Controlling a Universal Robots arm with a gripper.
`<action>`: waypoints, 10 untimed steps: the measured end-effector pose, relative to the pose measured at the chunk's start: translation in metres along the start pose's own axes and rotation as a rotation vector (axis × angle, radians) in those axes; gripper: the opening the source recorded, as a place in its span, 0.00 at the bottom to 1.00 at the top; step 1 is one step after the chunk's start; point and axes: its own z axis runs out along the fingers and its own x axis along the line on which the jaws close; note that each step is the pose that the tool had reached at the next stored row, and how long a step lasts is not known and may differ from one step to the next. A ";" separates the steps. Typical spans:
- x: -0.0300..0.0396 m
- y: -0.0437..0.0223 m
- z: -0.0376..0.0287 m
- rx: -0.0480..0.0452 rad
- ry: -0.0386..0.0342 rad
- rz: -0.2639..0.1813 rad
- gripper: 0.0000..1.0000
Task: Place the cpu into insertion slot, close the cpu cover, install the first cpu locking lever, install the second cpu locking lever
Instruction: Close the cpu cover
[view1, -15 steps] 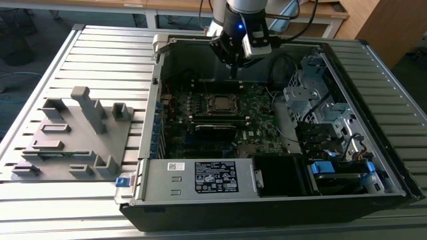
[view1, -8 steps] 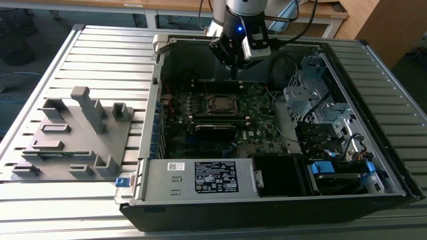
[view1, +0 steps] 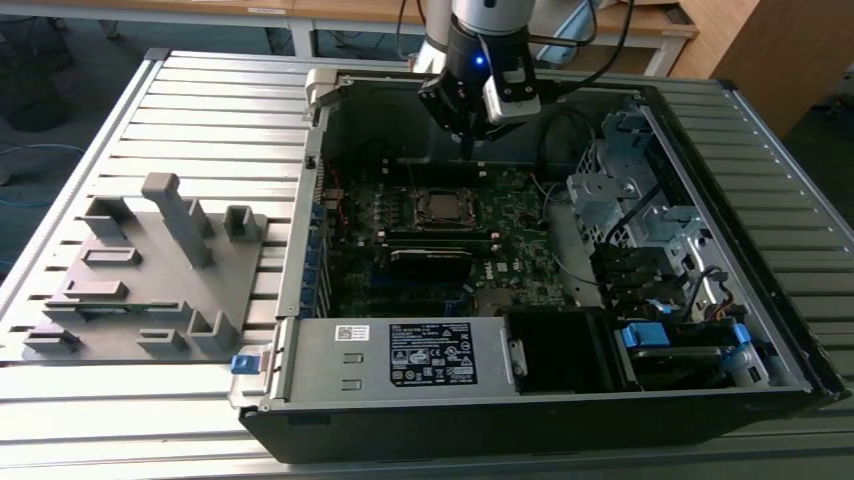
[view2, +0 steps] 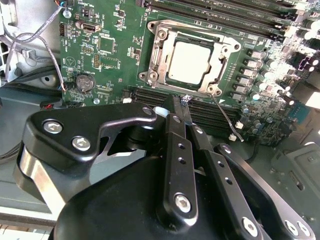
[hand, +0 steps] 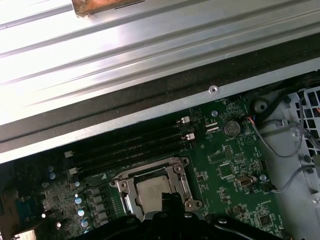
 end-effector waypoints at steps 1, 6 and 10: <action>0.0000 0.0000 0.0009 0.0000 0.0000 0.000 0.10; 0.0000 -0.0001 0.0035 0.0001 0.0002 -0.006 0.10; 0.0001 -0.0002 0.0039 0.0002 0.0005 -0.012 0.10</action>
